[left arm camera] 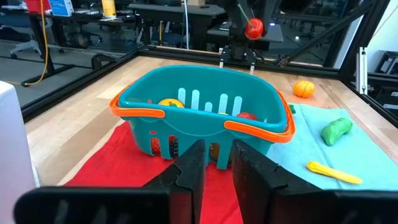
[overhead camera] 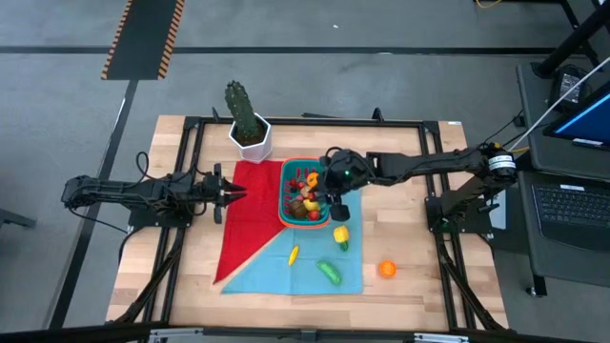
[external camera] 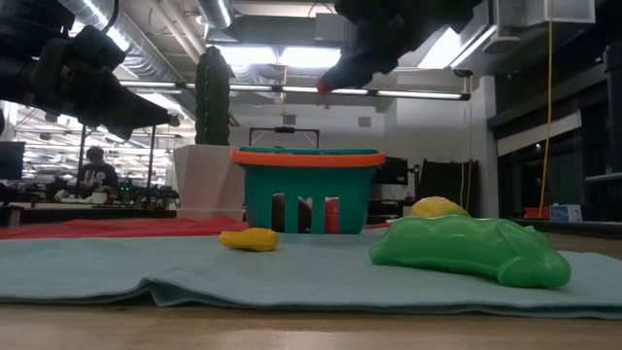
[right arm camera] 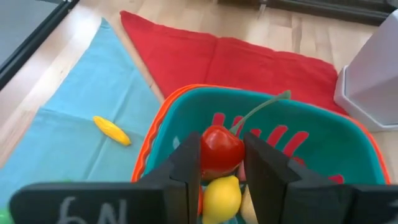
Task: Pick and placing Produce into tupperware
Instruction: Put the cherry into the basket
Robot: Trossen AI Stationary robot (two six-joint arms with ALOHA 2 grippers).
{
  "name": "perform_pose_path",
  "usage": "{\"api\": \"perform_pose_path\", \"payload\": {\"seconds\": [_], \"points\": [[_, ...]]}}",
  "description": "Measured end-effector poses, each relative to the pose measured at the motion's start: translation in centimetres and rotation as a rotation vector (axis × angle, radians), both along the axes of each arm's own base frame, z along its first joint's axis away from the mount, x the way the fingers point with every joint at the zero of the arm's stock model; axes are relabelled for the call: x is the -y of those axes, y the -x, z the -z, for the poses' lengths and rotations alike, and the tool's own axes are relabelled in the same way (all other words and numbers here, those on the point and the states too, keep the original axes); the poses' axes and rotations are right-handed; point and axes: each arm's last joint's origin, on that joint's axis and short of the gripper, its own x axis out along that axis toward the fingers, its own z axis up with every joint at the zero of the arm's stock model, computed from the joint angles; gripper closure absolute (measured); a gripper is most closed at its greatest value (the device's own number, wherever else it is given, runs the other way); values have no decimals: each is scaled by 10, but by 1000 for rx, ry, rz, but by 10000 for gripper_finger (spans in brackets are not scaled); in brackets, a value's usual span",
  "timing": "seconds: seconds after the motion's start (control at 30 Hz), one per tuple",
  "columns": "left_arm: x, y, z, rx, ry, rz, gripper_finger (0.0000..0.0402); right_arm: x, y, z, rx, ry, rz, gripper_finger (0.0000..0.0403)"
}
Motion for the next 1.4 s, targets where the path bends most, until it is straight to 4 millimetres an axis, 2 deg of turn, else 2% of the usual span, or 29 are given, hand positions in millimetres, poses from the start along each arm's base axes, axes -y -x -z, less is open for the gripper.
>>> {"api": "perform_pose_path", "payload": {"seconds": [0.23, 0.5, 0.9, 1.13, 1.4], "points": [[0, 0, 0, -1, 0, 0, 348, 0, -4, 2, 7, 3, -2, 303], [0, 0, 0, 0, 0, 0, 366, 3, -25, 41, -58, 22, -20, 303], [0, 0, 0, -1, -2, 1, 390, 6, -35, 67, -109, 8, -8, 303], [0, 0, 0, -1, -3, 0, 401, 6, -35, 66, -103, -10, -25, 301], [0, 0, 0, -1, -3, 1, 383, 6, -35, 65, -99, -29, -7, 258]]}}
